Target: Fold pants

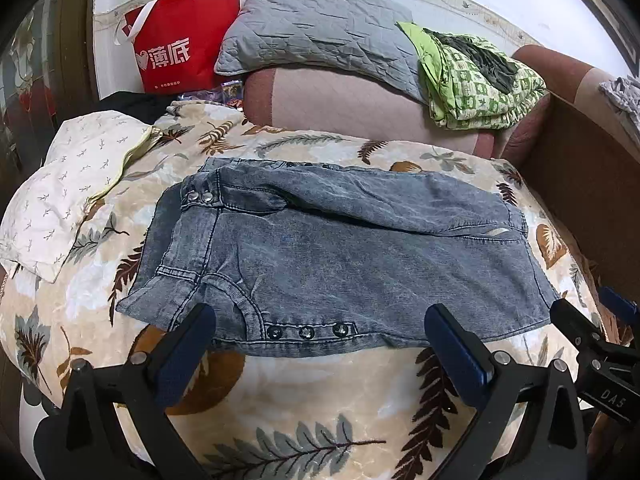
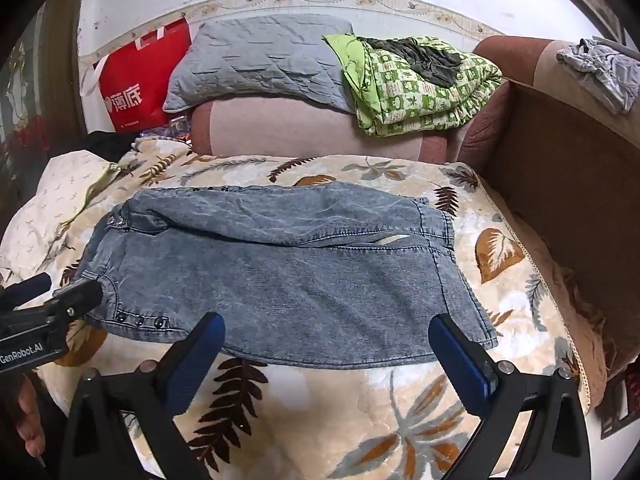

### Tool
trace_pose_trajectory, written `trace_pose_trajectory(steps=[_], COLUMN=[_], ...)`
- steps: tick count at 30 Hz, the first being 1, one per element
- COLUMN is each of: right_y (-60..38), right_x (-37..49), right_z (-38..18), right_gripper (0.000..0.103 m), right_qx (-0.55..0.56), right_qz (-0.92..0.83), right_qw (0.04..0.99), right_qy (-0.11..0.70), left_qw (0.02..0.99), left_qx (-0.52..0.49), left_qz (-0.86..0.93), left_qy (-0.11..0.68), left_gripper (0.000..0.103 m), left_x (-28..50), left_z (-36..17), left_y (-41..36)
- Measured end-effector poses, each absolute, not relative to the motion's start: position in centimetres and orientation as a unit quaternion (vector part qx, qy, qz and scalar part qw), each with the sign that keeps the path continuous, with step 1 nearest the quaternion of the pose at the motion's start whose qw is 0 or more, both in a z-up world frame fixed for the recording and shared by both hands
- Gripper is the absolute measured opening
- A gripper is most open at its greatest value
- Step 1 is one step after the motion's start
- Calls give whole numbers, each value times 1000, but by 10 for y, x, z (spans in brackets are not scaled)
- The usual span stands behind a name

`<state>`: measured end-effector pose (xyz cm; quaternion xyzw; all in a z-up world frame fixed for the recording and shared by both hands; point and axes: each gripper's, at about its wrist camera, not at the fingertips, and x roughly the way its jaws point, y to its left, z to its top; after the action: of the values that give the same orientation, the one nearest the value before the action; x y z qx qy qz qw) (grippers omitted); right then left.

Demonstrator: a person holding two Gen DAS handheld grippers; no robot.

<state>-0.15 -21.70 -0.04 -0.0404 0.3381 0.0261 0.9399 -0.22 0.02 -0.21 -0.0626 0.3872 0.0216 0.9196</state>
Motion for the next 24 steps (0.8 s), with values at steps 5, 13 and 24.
trace_pose_trajectory(steps=[5, 13, 24], right_y=[-217, -219, -219], right_x=[-1, -1, -1], right_z=[0, 0, -2], right_gripper=[103, 103, 103], right_qx=[-40, -35, -35], right_qz=[25, 24, 23], right_qw=[939, 939, 939], right_qy=[340, 340, 341], left_qw=[919, 917, 917], left_qx=[-63, -65, -55], left_qz=[21, 22, 25], left_qy=[389, 393, 395], left_gripper=[103, 103, 103], left_x=[-4, -5, -5], left_z=[-2, -4, -5], left_y=[1, 2, -1])
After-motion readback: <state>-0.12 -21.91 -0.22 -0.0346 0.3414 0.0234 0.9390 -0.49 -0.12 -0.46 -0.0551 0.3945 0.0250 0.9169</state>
